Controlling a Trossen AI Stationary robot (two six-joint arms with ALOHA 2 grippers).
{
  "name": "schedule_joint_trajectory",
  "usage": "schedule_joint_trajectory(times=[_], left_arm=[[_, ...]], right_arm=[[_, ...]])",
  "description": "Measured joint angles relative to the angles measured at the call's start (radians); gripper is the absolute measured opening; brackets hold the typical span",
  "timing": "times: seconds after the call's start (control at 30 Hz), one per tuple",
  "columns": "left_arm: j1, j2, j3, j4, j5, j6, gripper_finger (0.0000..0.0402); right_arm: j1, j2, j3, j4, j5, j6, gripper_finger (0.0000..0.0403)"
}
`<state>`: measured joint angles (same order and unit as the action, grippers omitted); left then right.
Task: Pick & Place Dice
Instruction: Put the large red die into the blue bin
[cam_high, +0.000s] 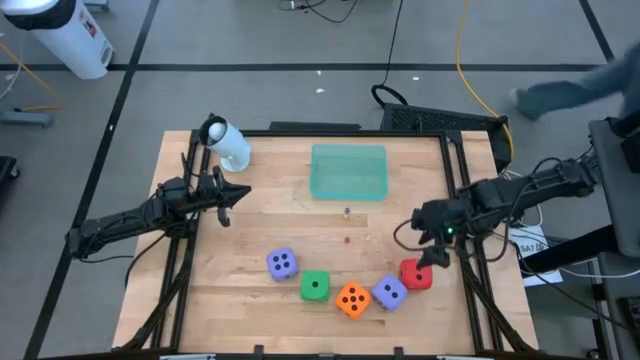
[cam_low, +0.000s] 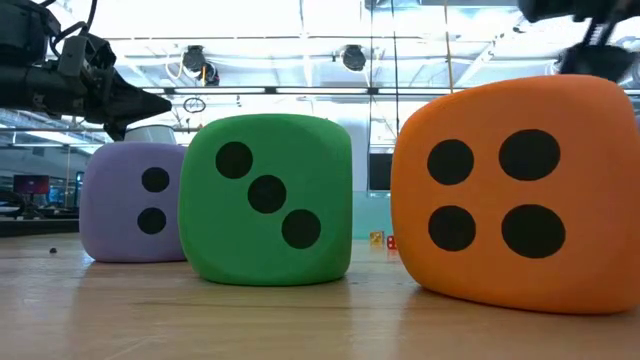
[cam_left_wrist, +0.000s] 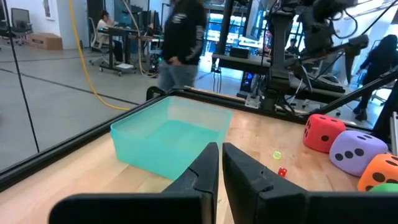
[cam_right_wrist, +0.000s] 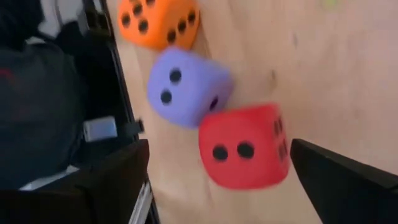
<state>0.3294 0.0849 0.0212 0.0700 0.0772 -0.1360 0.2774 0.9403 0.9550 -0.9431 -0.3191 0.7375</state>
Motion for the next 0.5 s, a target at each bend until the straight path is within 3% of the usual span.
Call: schedule_joint_trajectory(times=[0.13, 0.5], left_arm=[[0.000, 0.000, 0.000, 0.000, 0.000, 0.000, 0.0033], [0.000, 0.000, 0.000, 0.000, -0.001, 0.002, 0.0033]], right_arm=[[0.058, 0.017, 0.000, -0.034, 0.009, 0.059, 0.0384], [0.072, 0.016, -0.002, -0.010, 0.006, 0.080, 0.0384]])
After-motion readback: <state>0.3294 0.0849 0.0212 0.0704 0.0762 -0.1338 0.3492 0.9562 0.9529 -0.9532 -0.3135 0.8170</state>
